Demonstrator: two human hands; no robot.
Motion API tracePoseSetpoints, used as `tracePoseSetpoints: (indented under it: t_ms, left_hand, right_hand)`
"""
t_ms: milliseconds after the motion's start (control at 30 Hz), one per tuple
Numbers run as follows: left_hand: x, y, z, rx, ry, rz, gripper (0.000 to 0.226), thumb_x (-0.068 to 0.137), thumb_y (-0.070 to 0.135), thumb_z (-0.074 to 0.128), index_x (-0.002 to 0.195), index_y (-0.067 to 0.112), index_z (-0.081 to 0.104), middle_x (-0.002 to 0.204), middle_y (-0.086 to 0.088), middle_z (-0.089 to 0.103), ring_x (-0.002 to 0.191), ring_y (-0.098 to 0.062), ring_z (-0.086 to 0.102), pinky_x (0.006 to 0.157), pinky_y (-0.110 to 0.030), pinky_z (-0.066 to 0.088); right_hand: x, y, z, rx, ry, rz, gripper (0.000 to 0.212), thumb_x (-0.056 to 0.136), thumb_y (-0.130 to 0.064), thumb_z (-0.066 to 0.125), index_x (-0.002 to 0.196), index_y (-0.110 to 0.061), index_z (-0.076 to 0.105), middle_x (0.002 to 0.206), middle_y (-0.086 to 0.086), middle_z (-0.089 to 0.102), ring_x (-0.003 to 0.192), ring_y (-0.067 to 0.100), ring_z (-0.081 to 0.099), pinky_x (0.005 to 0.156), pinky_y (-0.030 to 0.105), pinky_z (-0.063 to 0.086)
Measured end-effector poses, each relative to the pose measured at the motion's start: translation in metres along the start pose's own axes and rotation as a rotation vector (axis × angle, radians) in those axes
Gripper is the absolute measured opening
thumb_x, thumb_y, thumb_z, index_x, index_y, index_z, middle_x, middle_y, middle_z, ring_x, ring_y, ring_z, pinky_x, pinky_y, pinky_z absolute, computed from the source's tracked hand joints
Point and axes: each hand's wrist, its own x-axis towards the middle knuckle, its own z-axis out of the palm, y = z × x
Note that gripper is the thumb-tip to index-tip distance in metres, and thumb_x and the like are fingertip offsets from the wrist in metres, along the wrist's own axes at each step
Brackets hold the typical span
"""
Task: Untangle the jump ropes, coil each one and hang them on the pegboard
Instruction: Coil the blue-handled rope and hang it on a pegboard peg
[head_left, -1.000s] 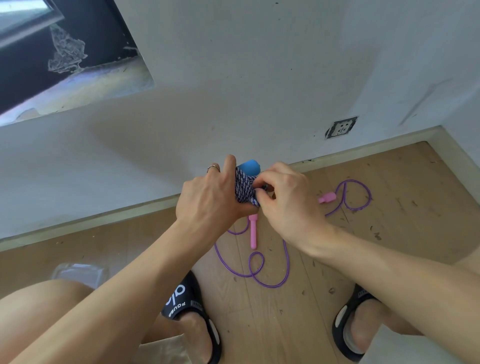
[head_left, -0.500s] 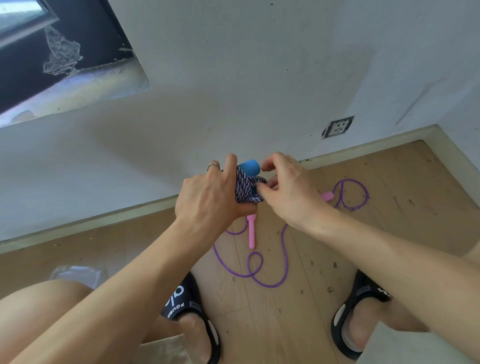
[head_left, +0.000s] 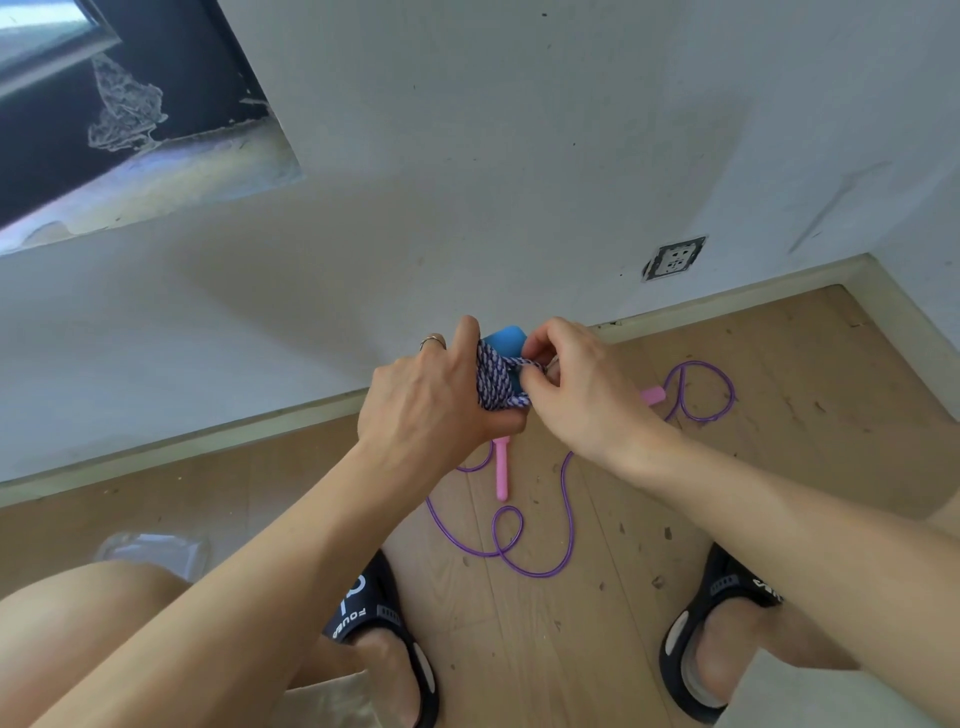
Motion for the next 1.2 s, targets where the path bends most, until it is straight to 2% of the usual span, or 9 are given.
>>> tracePoseSetpoints:
  t_ms: [67,167,233,367,500,700,867,1033,1200]
  left_hand:
    - [0.001,0.000,0.001,-0.007,0.003,0.000,0.067,0.066,0.076,0.061,0.100,0.023,0.037,0.074,0.005,0.048,0.053,-0.023,0.051,0.051,-0.030,0.030]
    - [0.002,0.000,-0.001,0.002,0.004,0.008,0.067,0.066,0.076,0.061,0.101,0.024,0.037,0.075,0.005,0.049,0.054,-0.023,0.052,0.050,-0.030,0.030]
    - [0.003,-0.002,-0.002,-0.004,0.013,0.008,0.067,0.064,0.075,0.061,0.101,0.024,0.038,0.075,0.005,0.050,0.054,-0.023,0.052,0.049,-0.029,0.030]
    - [0.003,-0.010,-0.003,-0.118,-0.023,0.009,0.069,0.062,0.080,0.056,0.101,0.026,0.039,0.075,0.007,0.053,0.058,-0.017,0.055,0.048,-0.029,0.036]
    - [-0.001,-0.016,-0.005,-0.211,-0.094,0.015,0.069,0.060,0.083,0.053,0.101,0.029,0.039,0.074,0.008,0.055,0.060,-0.015,0.055,0.051,-0.030,0.041]
    - [-0.007,-0.021,-0.004,-0.330,-0.157,0.032,0.064,0.062,0.078,0.061,0.100,0.032,0.040,0.078,0.009,0.059,0.067,-0.012,0.057,0.053,-0.031,0.044]
    - [-0.008,-0.026,-0.005,-0.517,-0.248,0.041,0.057,0.062,0.068,0.070,0.098,0.032,0.045,0.078,0.009,0.062,0.069,-0.011,0.057,0.054,-0.030,0.044]
    - [-0.010,-0.028,0.002,-0.560,-0.322,0.067,0.056,0.058,0.072,0.067,0.096,0.036,0.046,0.076,0.009,0.064,0.069,-0.011,0.060,0.058,-0.034,0.049]
    - [-0.007,-0.027,0.000,-0.619,-0.347,0.080,0.055,0.058,0.073,0.063,0.096,0.036,0.048,0.078,0.008,0.064,0.071,-0.012,0.060,0.060,-0.033,0.050]
  right_hand:
    - [-0.001,-0.001,0.002,-0.045,0.032,-0.018,0.008,0.093,-0.011,0.056,0.101,-0.009,0.057,0.100,0.003,0.055,0.087,0.014,0.046,0.072,0.018,0.029]
    - [-0.001,-0.001,0.000,-0.046,0.038,-0.010,0.009,0.092,-0.012,0.057,0.101,-0.010,0.058,0.101,0.003,0.056,0.088,0.014,0.047,0.073,0.019,0.030]
    - [0.000,0.000,-0.003,-0.005,0.020,-0.038,0.006,0.091,-0.012,0.059,0.097,-0.012,0.058,0.097,0.001,0.056,0.079,0.008,0.046,0.072,0.020,0.035]
    - [0.003,-0.002,-0.013,0.187,-0.084,-0.020,0.010,0.089,-0.014,0.063,0.094,-0.023,0.065,0.097,-0.008,0.060,0.065,-0.003,0.048,0.063,0.011,0.038]
    - [0.001,-0.001,-0.017,0.324,-0.187,0.036,0.009,0.090,-0.020,0.065,0.096,-0.025,0.070,0.091,-0.012,0.066,0.072,0.008,0.053,0.072,0.028,0.048]
    - [-0.007,0.004,-0.012,0.254,-0.137,-0.025,0.007,0.084,-0.030,0.071,0.087,-0.025,0.068,0.077,-0.014,0.062,0.065,0.008,0.053,0.065,0.033,0.047]
    - [-0.008,0.002,-0.022,0.204,-0.181,-0.104,0.016,0.094,-0.031,0.063,0.093,-0.017,0.071,0.086,-0.007,0.065,0.076,0.009,0.058,0.068,0.025,0.047]
    - [-0.011,0.008,-0.028,0.051,-0.236,-0.216,0.021,0.098,-0.030,0.057,0.086,-0.015,0.066,0.075,-0.007,0.059,0.068,0.010,0.051,0.061,0.020,0.038]
    - [-0.009,0.007,-0.035,-0.006,-0.253,-0.227,0.026,0.101,-0.034,0.051,0.083,-0.019,0.059,0.066,-0.008,0.054,0.063,0.008,0.047,0.056,0.017,0.033]
